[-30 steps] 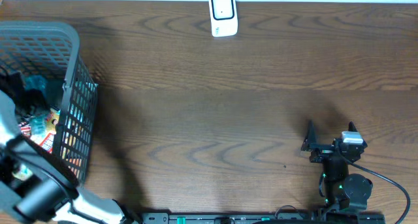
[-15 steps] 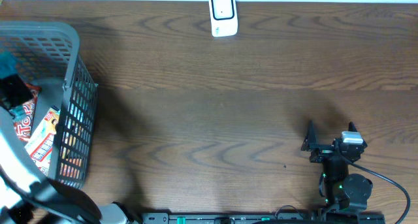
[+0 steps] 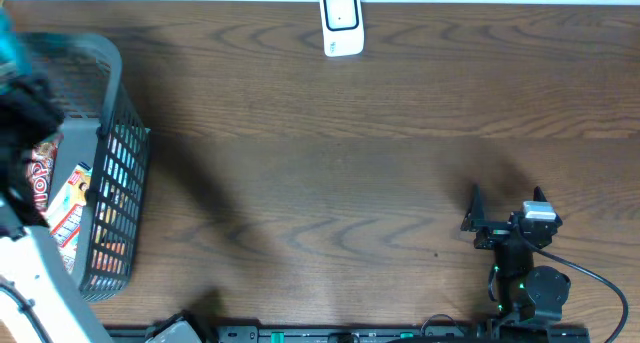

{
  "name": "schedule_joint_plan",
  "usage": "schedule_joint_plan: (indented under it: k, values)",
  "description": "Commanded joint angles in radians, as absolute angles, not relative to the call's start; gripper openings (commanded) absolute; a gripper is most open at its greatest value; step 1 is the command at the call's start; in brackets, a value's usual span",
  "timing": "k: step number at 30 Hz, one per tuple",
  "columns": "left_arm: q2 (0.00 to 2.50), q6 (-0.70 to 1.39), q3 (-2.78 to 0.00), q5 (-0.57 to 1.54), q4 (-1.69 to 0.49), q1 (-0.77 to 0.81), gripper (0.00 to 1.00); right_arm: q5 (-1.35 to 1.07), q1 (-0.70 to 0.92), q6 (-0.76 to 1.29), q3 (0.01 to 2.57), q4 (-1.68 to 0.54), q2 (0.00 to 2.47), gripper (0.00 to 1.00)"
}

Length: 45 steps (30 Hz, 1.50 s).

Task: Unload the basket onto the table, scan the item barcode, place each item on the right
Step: 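Lift the bottle out and carry it toward the white scanner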

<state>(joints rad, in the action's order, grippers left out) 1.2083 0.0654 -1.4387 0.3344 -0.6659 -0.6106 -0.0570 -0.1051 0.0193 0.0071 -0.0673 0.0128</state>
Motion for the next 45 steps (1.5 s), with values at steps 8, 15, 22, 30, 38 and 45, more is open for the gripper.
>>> schedule_joint_plan:
  k: [8, 15, 22, 30, 38, 45]
  values:
    - [1.230, 0.113, -1.457, 0.335, -0.650, -0.151, 0.27, -0.062, -0.097, 0.033, 0.006, -0.070, 0.013, 0.99]
    - [1.340, 0.109, -1.418, 0.206, -0.650, 0.110, 0.27, -0.062, -0.097, 0.033, 0.006, -0.070, 0.013, 0.99]
    - [1.555, 0.110, -1.408, 0.163, -0.675, 0.268, 0.27, -0.062, -0.097, 0.033, 0.006, -0.070, 0.013, 0.99]
    - [1.811, 0.110, -1.408, 0.164, -0.644, 0.376, 0.27, -0.062, -0.097, 0.033, 0.006, -0.070, 0.013, 0.99]
    - [2.016, 0.110, -1.408, 0.164, -0.560, 0.472, 0.27, -0.062, -0.097, 0.033, 0.006, -0.070, 0.013, 0.99]
    - [2.103, 0.110, -1.408, 0.163, -0.510, 0.528, 0.28, -0.062, -0.097, 0.033, 0.006, -0.070, 0.013, 0.99]
